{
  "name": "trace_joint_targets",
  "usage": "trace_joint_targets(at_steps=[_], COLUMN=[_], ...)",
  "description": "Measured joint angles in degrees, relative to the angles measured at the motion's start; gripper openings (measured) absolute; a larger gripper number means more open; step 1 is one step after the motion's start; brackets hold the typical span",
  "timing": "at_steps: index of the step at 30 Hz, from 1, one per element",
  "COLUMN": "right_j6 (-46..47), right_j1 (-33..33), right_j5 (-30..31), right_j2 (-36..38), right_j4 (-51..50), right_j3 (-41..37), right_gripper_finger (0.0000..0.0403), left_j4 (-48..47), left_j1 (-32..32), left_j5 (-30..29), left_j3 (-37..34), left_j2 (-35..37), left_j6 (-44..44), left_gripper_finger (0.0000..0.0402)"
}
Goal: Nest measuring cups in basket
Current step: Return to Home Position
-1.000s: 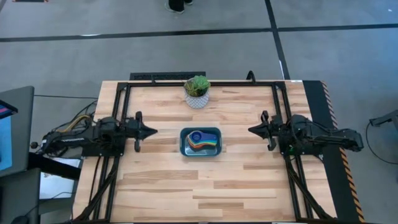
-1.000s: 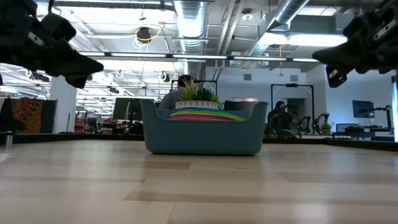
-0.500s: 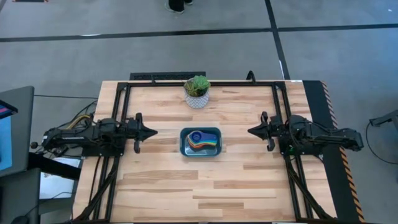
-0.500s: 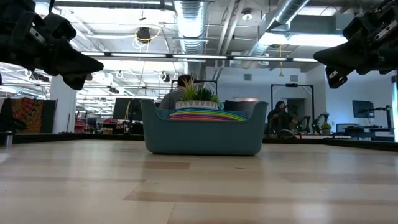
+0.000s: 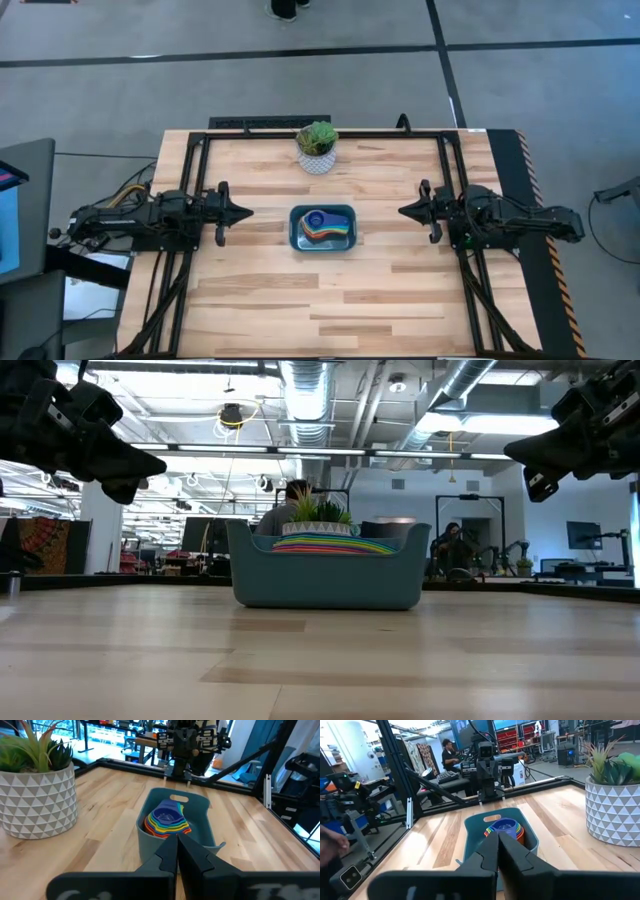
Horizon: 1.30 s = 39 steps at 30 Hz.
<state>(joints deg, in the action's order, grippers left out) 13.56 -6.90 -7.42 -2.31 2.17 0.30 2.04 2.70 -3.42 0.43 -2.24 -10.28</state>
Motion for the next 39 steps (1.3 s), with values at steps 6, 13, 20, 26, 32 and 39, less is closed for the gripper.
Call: trace_joint_targets(at_steps=[6, 13, 20, 26, 32, 39], right_j6=[0.0, 0.0, 0.0, 0.0, 0.0, 0.0], right_j1=[0.0, 0.0, 0.0, 0.0, 0.0, 0.0], right_j5=[0.0, 0.0, 0.0, 0.0, 0.0, 0.0], right_j2=[0.0, 0.0, 0.0, 0.0, 0.0, 0.0], right_j4=[0.0, 0.0, 0.0, 0.0, 0.0, 0.0], right_j3=[0.0, 0.0, 0.0, 0.0, 0.0, 0.0], right_gripper_finger=[0.0034, 0.0035, 0.0028, 0.0025, 0.0034, 0.0038], left_j4=[0.0, 0.0, 0.0, 0.0, 0.0, 0.0], left_j1=[0.0, 0.0, 0.0, 0.0, 0.0, 0.0], left_j5=[0.0, 0.0, 0.0, 0.0, 0.0, 0.0], left_j3=[0.0, 0.0, 0.0, 0.0, 0.0, 0.0], left_j2=[0.0, 0.0, 0.0, 0.0, 0.0, 0.0], left_j6=[0.0, 0.0, 0.0, 0.0, 0.0, 0.0], left_gripper_finger=[0.0, 0.0, 0.0, 0.0, 0.0, 0.0])
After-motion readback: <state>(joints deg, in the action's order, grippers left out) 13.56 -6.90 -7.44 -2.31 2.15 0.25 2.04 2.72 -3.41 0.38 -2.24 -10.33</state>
